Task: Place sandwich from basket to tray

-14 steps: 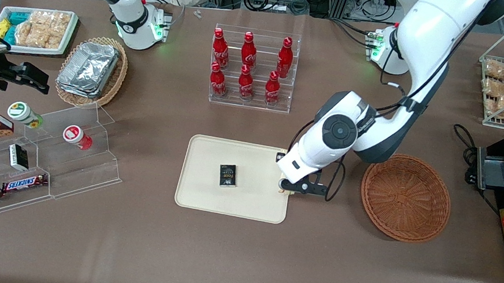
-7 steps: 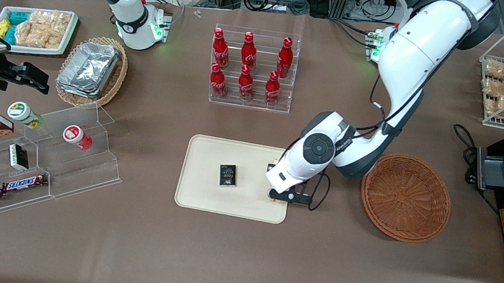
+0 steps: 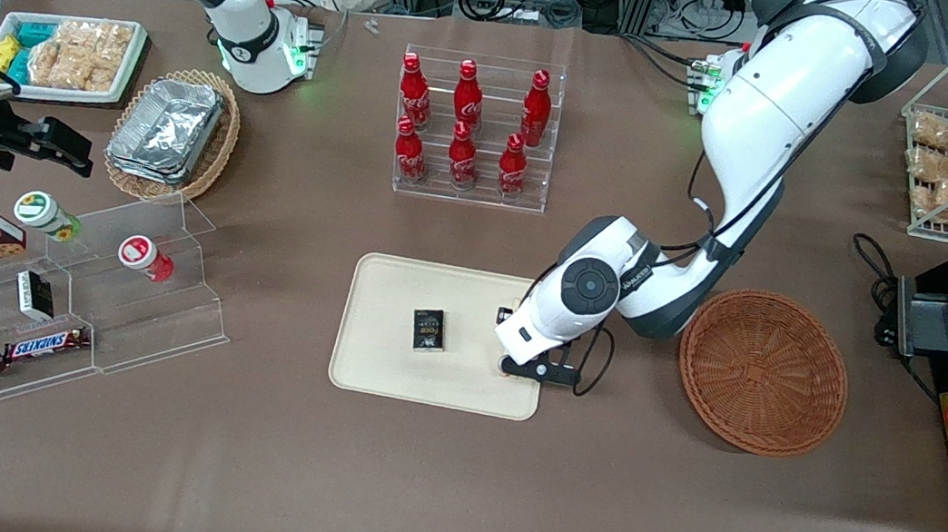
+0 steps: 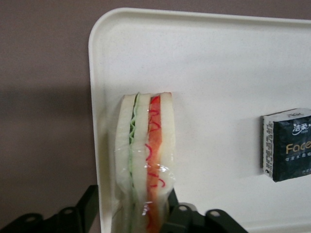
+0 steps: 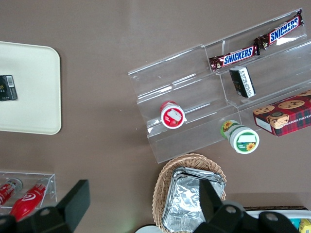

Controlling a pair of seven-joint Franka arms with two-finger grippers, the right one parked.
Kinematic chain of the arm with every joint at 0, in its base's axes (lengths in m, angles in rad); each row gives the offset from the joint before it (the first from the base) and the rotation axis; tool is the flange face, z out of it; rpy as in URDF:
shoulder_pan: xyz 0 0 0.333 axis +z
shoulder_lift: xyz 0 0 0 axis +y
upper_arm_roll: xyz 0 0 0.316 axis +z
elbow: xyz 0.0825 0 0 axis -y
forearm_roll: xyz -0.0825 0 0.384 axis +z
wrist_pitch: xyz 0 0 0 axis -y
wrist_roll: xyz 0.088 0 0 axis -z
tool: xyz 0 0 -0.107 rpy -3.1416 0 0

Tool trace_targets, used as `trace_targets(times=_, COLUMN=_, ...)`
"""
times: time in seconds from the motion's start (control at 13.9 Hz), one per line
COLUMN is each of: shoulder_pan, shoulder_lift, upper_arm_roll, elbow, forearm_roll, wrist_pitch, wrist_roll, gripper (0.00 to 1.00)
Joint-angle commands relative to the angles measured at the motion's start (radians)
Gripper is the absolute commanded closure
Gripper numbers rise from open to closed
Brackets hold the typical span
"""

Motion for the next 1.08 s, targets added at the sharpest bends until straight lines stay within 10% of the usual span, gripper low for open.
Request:
trace_targets(times=0.0, shoulder_pan=-0.006, shoulder_lift=0.004, upper_arm_roll=0.006, elbow=0.034, forearm_roll=0.021, wrist_pitch=-0.018, wrist_roll=-0.035, gripper=0.01)
trace_targets(times=1.01, shoulder_pan=0.339, shoulder_lift=-0.487, upper_arm_roll=0.022, elbow=0.020, forearm_roll=0.042, wrist_pitch=-0.619, wrist_roll=0.237, gripper=0.01)
